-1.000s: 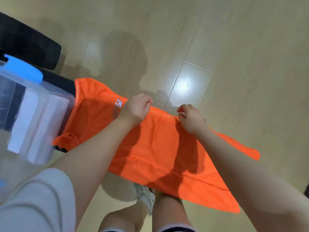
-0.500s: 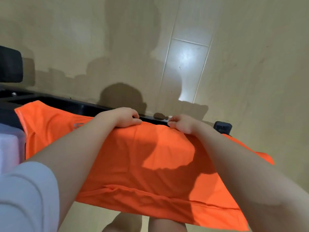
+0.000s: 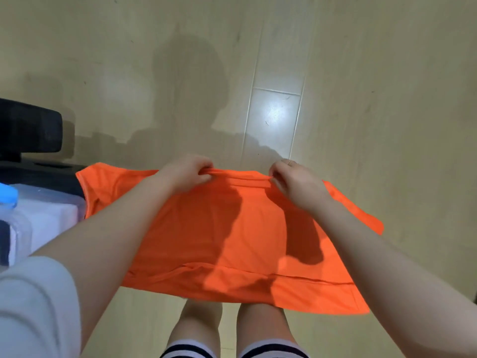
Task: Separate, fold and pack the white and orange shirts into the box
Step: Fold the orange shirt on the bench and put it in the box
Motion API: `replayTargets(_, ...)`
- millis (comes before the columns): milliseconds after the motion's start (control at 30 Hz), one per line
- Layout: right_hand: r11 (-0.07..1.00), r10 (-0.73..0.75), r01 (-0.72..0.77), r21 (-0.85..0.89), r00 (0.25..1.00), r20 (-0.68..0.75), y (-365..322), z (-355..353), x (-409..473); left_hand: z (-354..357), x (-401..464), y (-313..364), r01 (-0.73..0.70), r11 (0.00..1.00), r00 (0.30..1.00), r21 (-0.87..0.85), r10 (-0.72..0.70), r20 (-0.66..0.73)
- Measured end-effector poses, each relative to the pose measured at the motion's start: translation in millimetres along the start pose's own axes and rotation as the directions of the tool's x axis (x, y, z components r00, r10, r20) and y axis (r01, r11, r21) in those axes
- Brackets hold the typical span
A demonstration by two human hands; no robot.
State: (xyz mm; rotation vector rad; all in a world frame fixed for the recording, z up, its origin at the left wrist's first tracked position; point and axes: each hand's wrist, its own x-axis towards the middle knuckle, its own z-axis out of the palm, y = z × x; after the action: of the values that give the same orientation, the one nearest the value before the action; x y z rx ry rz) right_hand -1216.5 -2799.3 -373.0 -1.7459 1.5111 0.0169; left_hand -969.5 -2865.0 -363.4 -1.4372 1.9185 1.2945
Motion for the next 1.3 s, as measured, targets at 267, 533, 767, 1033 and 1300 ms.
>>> replayTargets(267, 0.901, 0.066, -0.119, -0.418, 0.988, -0.139, -53, 60, -116, 65, -90, -4, -0.109, 0.898, 0.968, 0.426, 0.194, -0.162)
replayTargets(533, 0.941, 0.17, -0.199, -0.273, 0.977, -0.126, -45, 74, -142, 113, -115, 5, 0.043, 0.864, 0.97, 0.501, 0.084, -0.228)
replayTargets(767, 0.897, 0.436, -0.438, 0.062, 0.851, -0.294, 14, 25, -125, 122, -76, 97, -0.195, 0.931, 0.963, 0.308, 0.242, -0.122)
replayTargets(1033, 0.763, 0.584, -0.588, 0.269, 0.805, 0.103, 100, -7, -81, 156, 2, 170, -0.099, 0.963, 0.881, 0.249, 0.202, -0.428)
replayTargets(1300, 0.729, 0.427, -0.637, 0.249, 0.708, 0.562, 127, -20, -67, 143, 43, 194, 0.17, 0.985, 0.974, -0.031, -0.173, -0.144)
